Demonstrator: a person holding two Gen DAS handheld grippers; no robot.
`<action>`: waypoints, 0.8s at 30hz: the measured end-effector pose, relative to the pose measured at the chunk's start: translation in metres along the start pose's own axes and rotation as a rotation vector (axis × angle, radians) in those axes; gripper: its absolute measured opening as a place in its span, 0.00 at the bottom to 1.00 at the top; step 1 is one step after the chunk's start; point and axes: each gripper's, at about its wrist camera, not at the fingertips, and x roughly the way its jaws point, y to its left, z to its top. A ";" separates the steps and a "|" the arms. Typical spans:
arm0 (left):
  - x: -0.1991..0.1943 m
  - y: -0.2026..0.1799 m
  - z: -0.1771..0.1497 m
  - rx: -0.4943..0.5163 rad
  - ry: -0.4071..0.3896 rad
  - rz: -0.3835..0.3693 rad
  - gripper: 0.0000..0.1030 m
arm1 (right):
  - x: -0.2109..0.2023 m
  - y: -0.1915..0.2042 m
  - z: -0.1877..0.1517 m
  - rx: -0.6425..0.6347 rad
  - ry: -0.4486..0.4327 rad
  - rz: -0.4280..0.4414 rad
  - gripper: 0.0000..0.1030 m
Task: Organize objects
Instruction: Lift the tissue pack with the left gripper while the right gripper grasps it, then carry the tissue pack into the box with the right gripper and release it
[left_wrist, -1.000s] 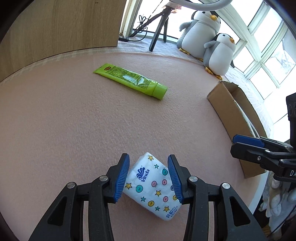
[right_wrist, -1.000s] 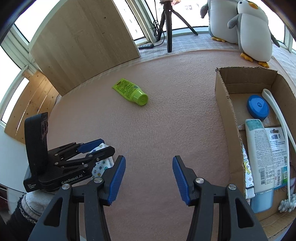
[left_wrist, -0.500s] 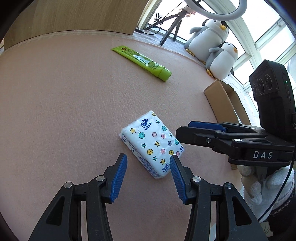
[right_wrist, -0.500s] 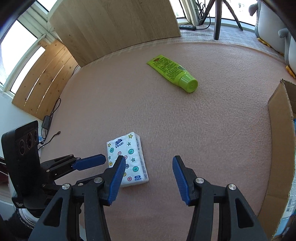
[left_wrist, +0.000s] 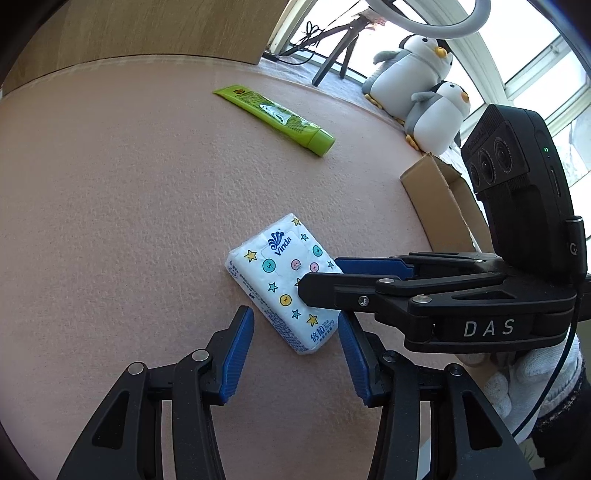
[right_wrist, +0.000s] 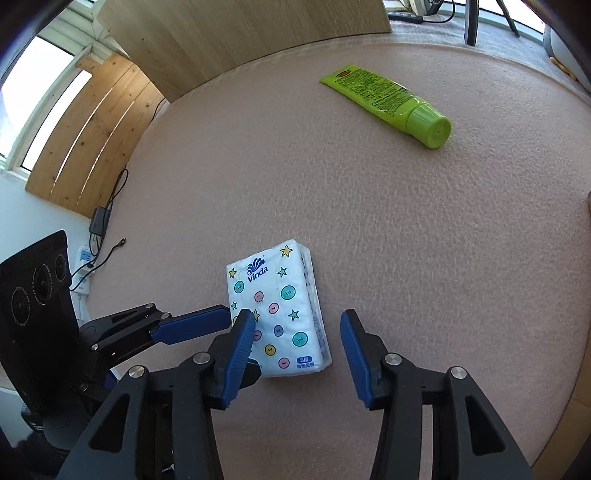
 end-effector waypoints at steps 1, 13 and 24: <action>0.001 -0.002 0.001 0.003 0.001 -0.002 0.49 | 0.000 0.000 0.000 0.000 0.000 0.002 0.39; -0.006 -0.034 0.006 0.075 -0.014 -0.002 0.49 | -0.021 0.000 -0.011 0.014 -0.043 0.008 0.34; -0.014 -0.105 0.022 0.200 -0.051 -0.060 0.49 | -0.095 -0.019 -0.030 0.049 -0.196 -0.051 0.34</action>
